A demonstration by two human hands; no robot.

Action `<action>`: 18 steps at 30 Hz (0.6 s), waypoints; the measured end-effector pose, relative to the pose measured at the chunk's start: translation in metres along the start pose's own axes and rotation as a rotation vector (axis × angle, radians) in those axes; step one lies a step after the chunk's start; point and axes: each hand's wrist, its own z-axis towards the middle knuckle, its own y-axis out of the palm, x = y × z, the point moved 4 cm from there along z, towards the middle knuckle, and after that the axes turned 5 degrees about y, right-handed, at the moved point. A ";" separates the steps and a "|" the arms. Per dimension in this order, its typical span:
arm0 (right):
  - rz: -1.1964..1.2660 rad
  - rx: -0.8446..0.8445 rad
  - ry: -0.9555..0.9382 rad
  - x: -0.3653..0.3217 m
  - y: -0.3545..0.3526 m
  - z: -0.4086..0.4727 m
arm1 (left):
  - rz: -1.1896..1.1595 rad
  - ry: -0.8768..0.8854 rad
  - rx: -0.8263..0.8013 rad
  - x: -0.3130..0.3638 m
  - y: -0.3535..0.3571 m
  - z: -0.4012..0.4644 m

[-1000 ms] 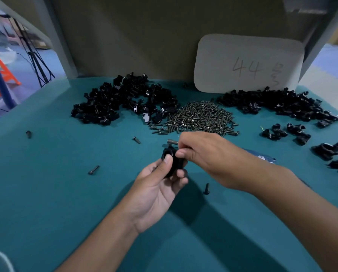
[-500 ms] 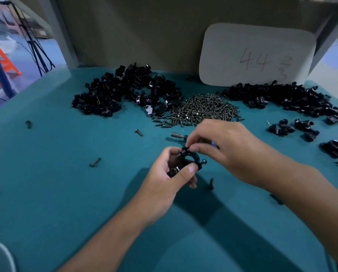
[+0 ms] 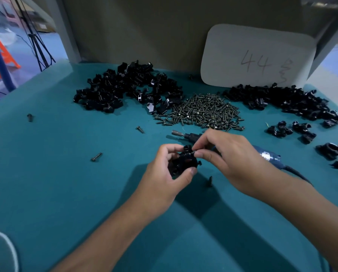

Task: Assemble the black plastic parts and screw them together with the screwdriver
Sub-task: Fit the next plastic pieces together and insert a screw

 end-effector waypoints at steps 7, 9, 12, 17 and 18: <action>0.101 -0.037 0.127 0.001 0.010 -0.004 | 0.191 0.096 0.018 0.007 -0.003 -0.001; 0.124 -0.051 0.141 0.001 0.012 -0.006 | 0.193 0.097 0.004 0.008 -0.003 -0.002; 0.132 -0.005 0.120 -0.001 0.012 -0.011 | 0.117 0.100 0.031 0.011 -0.004 -0.002; 0.179 0.050 0.121 0.001 0.015 -0.021 | 0.113 0.123 0.038 0.009 -0.006 0.000; 0.179 0.059 0.128 0.002 0.016 -0.022 | 0.107 0.123 0.023 0.008 -0.004 0.000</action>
